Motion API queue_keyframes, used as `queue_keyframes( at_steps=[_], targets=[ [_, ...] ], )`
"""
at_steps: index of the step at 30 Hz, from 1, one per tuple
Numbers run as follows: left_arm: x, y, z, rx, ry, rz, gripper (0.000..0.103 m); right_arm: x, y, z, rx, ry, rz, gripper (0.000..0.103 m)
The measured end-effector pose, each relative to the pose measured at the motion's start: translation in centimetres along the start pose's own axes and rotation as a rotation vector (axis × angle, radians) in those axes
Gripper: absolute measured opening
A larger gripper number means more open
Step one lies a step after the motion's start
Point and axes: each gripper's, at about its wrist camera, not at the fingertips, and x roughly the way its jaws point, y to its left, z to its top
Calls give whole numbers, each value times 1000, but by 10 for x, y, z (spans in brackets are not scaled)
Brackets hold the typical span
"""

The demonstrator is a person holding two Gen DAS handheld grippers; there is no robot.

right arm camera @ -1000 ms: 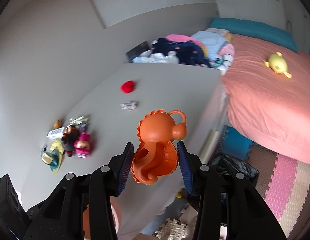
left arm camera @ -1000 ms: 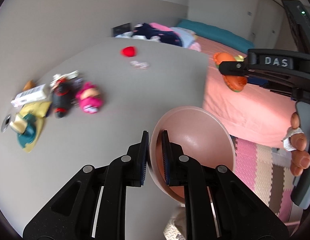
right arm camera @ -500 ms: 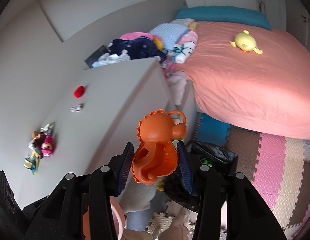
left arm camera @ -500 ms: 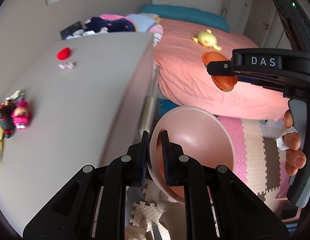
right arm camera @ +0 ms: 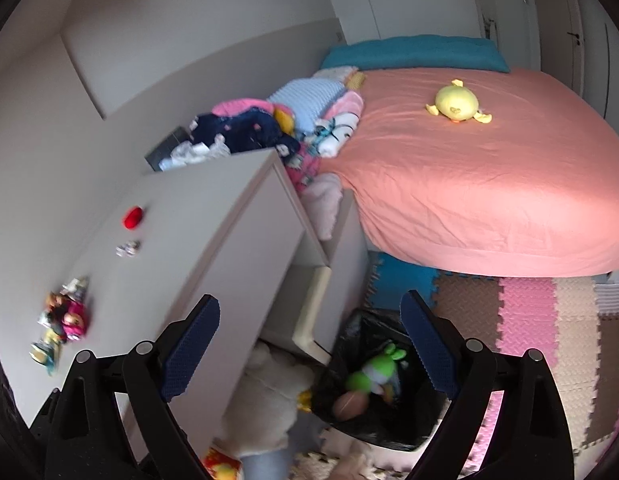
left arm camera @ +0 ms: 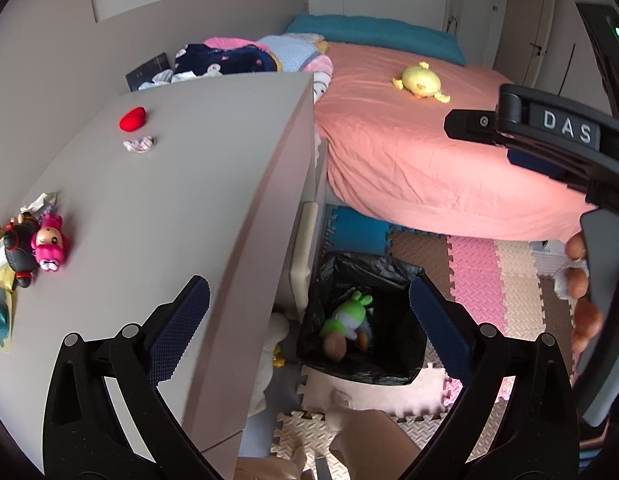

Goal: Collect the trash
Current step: 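Carry the bowl and orange toy over the trash bin and open both tools, then move both tools back over the desk toward the pink doll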

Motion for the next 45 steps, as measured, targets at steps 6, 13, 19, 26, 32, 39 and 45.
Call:
queue_keyframes(
  at_steps=[6, 13, 19, 26, 32, 39, 45],
  targets=[
    [-11, 19, 1, -17, -19, 24, 97, -2, 17, -1, -13, -16, 90, 100],
    [-15, 65, 1, -89, -36, 110, 97, 10, 58, 5, -76, -3, 159, 100],
    [-10, 120, 4, -200, -35, 248, 97, 25, 96, 12, -90, 57, 237, 100],
    [8, 175, 13, -301, -9, 275, 97, 38, 128, 10, -148, 70, 236, 100],
    [28, 193, 24, -292, 19, 281, 97, 50, 145, 13, -174, 93, 226, 100],
    [43, 213, 30, -334, 38, 261, 95, 75, 167, 15, -180, 152, 219, 98],
    [55, 227, 28, -391, 37, 235, 80, 102, 193, 23, -216, 199, 210, 86]
  ],
)
